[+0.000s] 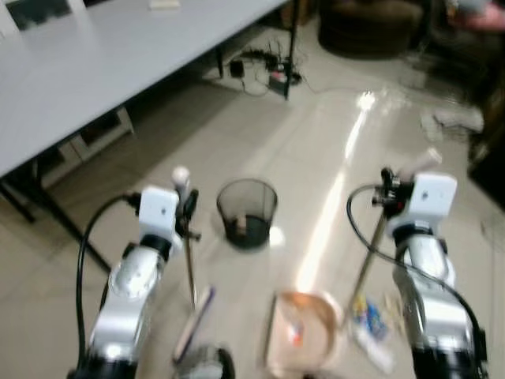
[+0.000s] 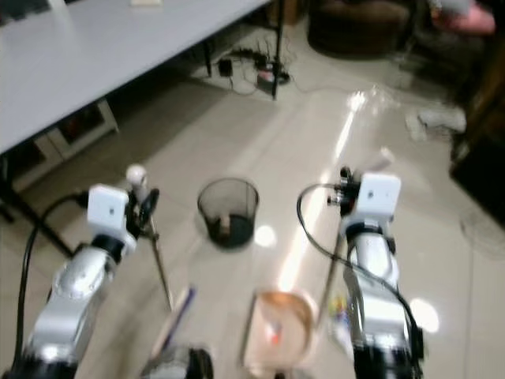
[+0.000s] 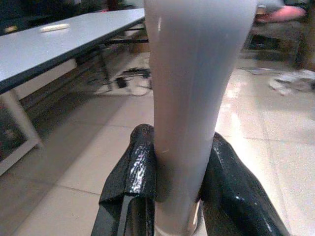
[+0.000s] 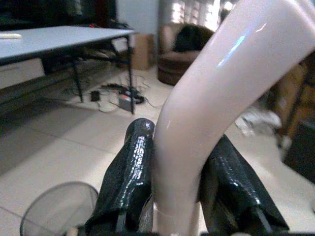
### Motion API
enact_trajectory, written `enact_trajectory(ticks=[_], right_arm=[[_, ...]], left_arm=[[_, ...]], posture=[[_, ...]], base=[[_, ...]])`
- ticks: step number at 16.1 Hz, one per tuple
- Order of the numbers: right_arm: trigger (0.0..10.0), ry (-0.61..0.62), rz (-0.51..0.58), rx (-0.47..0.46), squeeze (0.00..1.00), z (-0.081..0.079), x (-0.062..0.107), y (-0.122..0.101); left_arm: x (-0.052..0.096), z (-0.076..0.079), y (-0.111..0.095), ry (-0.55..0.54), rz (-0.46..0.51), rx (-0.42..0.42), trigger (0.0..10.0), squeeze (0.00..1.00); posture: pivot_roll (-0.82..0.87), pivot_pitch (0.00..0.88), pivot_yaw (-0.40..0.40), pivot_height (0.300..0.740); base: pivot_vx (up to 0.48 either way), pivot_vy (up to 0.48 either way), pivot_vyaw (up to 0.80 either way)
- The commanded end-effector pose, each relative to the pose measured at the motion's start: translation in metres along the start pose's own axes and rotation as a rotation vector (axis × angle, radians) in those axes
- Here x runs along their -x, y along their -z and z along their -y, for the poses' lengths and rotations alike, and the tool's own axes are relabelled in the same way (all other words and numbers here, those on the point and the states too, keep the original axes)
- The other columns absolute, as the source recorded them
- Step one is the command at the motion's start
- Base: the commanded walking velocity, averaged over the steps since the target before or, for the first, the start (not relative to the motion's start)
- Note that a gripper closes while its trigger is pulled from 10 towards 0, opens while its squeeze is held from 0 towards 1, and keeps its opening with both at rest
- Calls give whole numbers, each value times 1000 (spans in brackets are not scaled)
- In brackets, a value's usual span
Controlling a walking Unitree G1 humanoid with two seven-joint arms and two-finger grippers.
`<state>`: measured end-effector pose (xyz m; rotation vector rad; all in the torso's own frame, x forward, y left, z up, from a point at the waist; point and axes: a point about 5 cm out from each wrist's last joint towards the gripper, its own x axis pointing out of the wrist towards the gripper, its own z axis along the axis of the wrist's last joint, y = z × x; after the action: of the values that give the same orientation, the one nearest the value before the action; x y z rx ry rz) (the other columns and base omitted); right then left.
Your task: Sweep floor
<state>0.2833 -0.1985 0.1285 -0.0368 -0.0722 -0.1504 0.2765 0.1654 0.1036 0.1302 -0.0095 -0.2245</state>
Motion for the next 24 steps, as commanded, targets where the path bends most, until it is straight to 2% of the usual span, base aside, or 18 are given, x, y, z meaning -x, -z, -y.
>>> enact_trajectory(ticks=[1, 4, 8, 11, 18, 21, 22, 24], right_arm=[[10000, 15, 32, -3, 0, 3, -1, -7], [10000, 17, 32, -5, 0, 3, -1, -7], [10000, 0, 50, 0, 0, 0, -3, -11], [10000, -4, 54, -5, 0, -2, -3, -12], [10000, -2, 46, -8, 0, -3, 0, -11], [10000, -3, 42, -6, 0, -3, 0, -11], [10000, -4, 41, -6, 0, -3, 0, -11], [10000, 0, 36, -20, 0, -3, 0, -11]], left_arm=[[-4, 1, -8, 15, 33, -22, 10000, 0], [-11, 4, -11, 24, 38, -20, 10000, 0], [-20, 6, -18, 35, 65, -37, 10000, 0], [-24, 6, -20, 42, 71, -46, 10000, 0], [-25, 8, -19, 54, 72, -55, 10000, 0], [-26, 7, -21, 52, 82, -13, 10000, 0], [-27, 6, -25, 42, 101, -39, 10000, 0], [-30, 5, -28, 41, 108, -14, 10000, 0]], posture=[[-11, 77, 25, 740], [-11, 76, 25, 740], [-12, 75, 28, 740], [-14, 78, 33, 740], [-18, 84, 36, 740], [-19, 85, 35, 740], [-21, 88, 35, 740], [-21, 89, 36, 740]], base=[[0, 0, -594], [0, 0, -702], [0, 0, 0], [0, -320, 0], [0, -364, 0], [0, 0, 0], [0, 0, 0], [0, 0, 0]])
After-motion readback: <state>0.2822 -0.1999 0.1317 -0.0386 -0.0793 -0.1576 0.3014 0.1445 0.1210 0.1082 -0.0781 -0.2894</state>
